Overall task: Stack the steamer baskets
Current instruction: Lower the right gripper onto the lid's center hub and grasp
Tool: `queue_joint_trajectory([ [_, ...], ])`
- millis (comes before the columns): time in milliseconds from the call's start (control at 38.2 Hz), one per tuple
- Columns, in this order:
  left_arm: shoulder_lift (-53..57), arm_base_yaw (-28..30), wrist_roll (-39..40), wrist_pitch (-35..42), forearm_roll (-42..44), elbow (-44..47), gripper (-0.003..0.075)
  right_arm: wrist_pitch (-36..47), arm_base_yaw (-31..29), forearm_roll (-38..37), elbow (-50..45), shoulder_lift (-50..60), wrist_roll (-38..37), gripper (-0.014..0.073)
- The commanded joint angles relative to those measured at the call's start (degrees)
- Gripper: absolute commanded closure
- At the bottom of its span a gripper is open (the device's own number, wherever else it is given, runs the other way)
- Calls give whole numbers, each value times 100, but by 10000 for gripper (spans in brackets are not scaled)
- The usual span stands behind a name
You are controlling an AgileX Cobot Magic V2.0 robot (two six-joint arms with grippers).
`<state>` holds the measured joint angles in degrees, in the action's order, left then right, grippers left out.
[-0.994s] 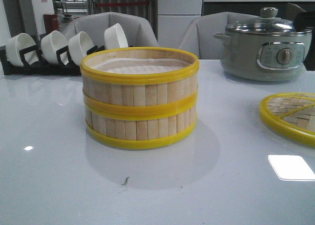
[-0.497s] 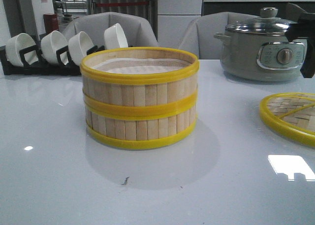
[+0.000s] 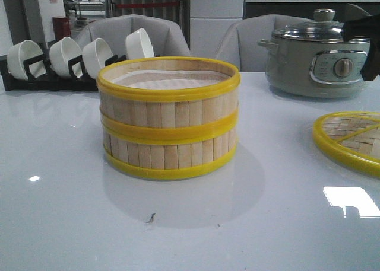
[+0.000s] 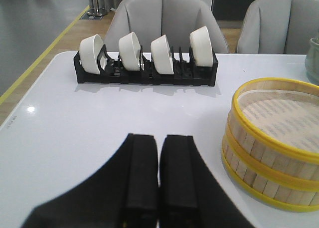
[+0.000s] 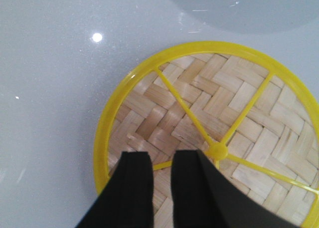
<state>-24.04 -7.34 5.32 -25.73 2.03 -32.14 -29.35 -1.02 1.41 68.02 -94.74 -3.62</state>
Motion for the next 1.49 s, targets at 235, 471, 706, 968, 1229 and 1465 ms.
queue_joint_trajectory([
  [235, -24, -13, 57, 482, 7, -158, 625, 227, -174, -72, 190, 123, 68, 283],
  [471, -24, -13, 57, 482, 7, -158, 625, 232, -529, -72, 197, 37, 68, 252],
  [706, -24, -13, 57, 482, 7, -158, 625, 188, -550, -72, 281, -345, 68, 252],
  [968, -24, -13, 57, 482, 7, -158, 625, 179, -550, -72, 531, -690, 68, 252],
  [1229, -24, -13, 57, 482, 7, -158, 625, 232, -550, -67, 543, -977, 63, 252],
  [1465, -24, -13, 57, 482, 7, -158, 625, 245, -550, -67, 543, -1085, 63, 252],
])
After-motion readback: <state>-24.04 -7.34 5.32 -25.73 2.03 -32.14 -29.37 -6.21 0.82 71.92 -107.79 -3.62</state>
